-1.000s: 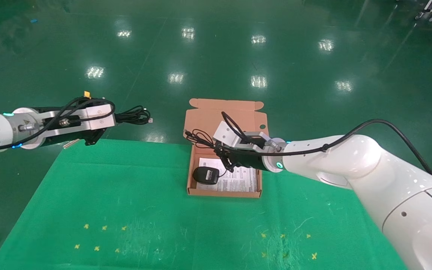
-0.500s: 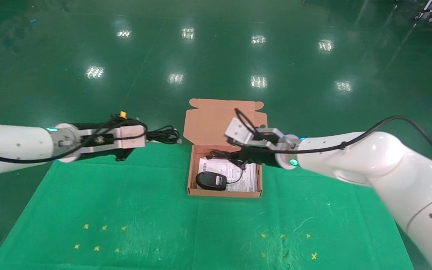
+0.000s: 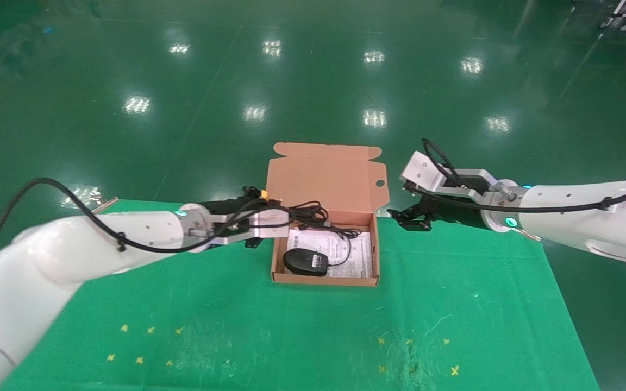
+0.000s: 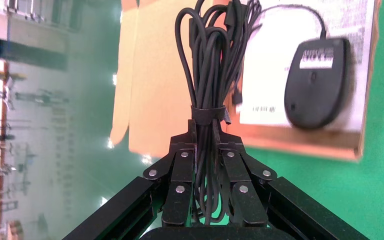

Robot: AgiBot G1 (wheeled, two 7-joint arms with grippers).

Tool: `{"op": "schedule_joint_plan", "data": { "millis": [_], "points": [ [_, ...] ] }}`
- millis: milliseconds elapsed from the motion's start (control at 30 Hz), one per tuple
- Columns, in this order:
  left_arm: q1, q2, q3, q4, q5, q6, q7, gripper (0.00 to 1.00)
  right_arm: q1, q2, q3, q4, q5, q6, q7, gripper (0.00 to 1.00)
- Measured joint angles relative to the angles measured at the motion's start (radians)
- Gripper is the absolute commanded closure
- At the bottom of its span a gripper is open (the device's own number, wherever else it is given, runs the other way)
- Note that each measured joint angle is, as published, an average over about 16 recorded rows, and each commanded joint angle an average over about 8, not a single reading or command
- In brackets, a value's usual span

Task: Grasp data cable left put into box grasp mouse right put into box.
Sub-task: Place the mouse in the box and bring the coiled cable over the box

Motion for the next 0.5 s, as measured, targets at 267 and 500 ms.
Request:
{"op": "schedule_joint_plan", "data": {
  "millis": [267, 500],
  "points": [
    [0.011, 0.088, 0.009, 0.119, -0.119, -0.053, 0.18, 1.0, 0.003, 0.103, -0.013, 0.121, -0.035, -0.003, 0.073, 0.0],
    [0.016, 0.107, 0.058, 0.146, -0.231, -0.076, 0.273, 1.0, 0.009, 0.165, -0.026, 0.217, -0.071, -0.002, 0.138, 0.0]
  ]
}}
